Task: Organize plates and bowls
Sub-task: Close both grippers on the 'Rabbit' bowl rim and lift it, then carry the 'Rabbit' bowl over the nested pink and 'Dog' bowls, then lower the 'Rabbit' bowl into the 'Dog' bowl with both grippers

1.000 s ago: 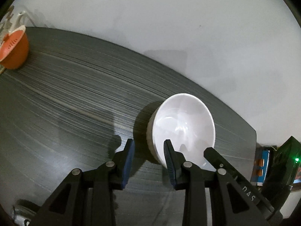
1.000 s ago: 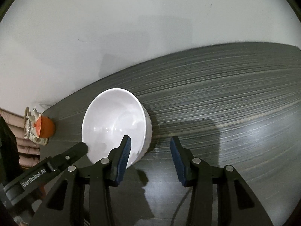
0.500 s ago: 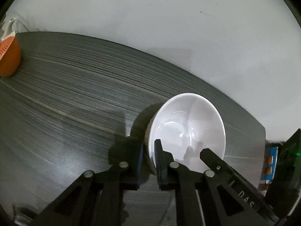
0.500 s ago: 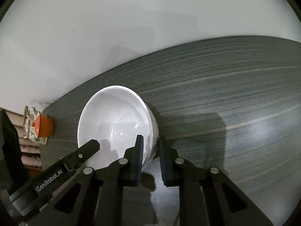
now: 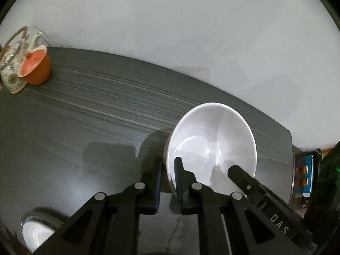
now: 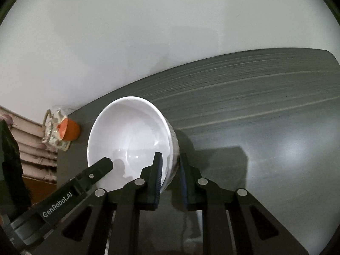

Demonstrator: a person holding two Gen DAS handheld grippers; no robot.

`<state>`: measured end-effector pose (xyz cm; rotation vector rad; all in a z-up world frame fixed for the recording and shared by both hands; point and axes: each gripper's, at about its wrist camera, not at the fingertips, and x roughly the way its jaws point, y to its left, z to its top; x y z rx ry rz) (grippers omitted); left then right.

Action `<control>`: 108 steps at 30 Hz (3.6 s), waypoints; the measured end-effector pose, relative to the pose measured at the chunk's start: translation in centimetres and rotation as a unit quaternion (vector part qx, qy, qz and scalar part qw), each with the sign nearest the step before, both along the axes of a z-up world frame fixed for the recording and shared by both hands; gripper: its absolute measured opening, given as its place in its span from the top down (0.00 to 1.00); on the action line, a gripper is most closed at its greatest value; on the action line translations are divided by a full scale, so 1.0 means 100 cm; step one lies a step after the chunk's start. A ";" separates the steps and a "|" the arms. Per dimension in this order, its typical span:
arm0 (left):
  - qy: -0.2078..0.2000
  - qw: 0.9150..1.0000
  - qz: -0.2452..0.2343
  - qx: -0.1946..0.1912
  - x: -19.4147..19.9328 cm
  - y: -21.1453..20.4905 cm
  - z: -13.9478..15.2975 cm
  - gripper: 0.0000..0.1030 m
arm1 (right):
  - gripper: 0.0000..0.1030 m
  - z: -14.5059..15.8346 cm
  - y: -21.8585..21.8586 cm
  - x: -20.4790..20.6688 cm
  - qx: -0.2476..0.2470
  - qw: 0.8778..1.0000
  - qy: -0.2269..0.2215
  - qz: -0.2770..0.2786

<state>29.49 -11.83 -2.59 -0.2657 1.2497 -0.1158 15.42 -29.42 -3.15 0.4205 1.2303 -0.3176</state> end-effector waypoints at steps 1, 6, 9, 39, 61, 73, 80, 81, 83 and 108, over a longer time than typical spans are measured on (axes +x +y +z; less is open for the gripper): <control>-0.003 1.000 -0.001 0.002 -0.004 -0.002 0.004 0.89 | 0.85 0.003 0.003 -0.004 0.000 1.000 -0.002 0.001; -0.023 1.000 -0.007 0.009 -0.035 -0.007 0.028 0.89 | 0.85 0.032 0.020 -0.033 -0.011 1.000 -0.023 0.012; -0.033 0.999 -0.007 0.010 -0.054 -0.001 0.040 0.89 | 0.85 0.046 0.029 -0.052 -0.011 0.999 -0.035 0.018; -0.002 1.000 -0.026 -0.009 -0.232 0.050 0.039 0.88 | 0.84 0.042 0.104 -0.183 -0.021 0.999 -0.015 0.031; 0.041 0.998 -0.036 0.011 -0.258 0.046 -0.003 0.88 | 0.84 0.011 0.101 -0.224 -0.017 0.999 0.034 0.022; 0.051 0.998 -0.039 0.022 -0.260 0.043 -0.009 0.88 | 0.83 0.003 0.096 -0.222 -0.010 0.999 0.044 0.018; 0.054 0.997 -0.041 0.028 -0.261 0.040 -0.013 0.88 | 0.83 -0.001 0.094 -0.223 -0.006 0.999 0.048 0.015; 0.054 0.997 -0.041 0.029 -0.261 0.040 -0.014 0.88 | 0.83 -0.001 0.094 -0.223 -0.006 0.999 0.049 0.015; 0.055 0.997 -0.041 0.030 -0.261 0.039 -0.014 0.88 | 0.82 -0.001 0.094 -0.223 -0.008 0.999 0.047 0.017; 0.041 0.998 -0.038 0.015 -0.259 0.047 -0.009 0.86 | 0.72 0.006 0.091 -0.230 0.001 0.999 0.036 0.016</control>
